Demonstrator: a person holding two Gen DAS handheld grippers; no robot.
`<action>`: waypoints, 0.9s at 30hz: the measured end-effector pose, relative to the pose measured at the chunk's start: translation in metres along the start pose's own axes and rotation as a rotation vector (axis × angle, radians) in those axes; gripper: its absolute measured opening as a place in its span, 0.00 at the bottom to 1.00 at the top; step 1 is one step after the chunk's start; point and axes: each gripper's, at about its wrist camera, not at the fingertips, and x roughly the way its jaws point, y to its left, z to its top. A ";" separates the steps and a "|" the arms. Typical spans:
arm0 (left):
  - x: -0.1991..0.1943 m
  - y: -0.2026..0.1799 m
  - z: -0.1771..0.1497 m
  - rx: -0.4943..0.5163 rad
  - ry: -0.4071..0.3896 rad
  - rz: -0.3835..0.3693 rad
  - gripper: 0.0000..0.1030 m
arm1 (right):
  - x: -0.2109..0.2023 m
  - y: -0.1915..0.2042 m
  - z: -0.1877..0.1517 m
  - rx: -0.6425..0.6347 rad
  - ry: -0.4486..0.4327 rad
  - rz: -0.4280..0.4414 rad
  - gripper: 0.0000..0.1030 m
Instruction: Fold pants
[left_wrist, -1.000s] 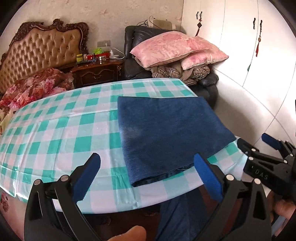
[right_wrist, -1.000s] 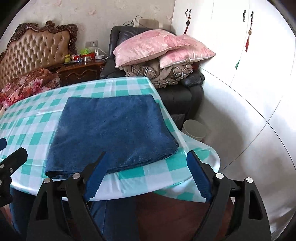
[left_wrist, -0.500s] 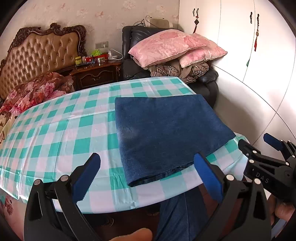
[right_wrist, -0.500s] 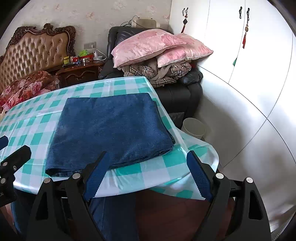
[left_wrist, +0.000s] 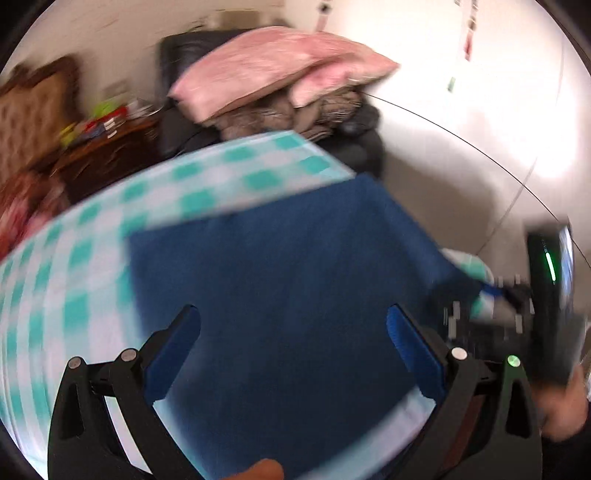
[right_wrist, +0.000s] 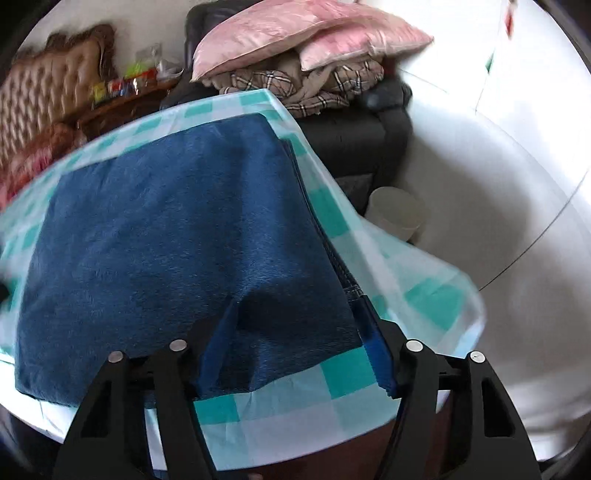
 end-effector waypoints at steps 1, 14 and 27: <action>0.014 -0.003 0.015 0.002 0.022 -0.067 0.98 | -0.001 0.000 -0.001 0.005 0.000 0.005 0.62; 0.148 -0.058 0.131 -0.070 0.254 -0.220 0.53 | -0.020 -0.058 0.000 0.249 -0.068 0.208 0.62; 0.160 -0.058 0.140 -0.085 0.279 -0.103 0.06 | -0.028 -0.044 0.003 0.155 -0.082 0.268 0.16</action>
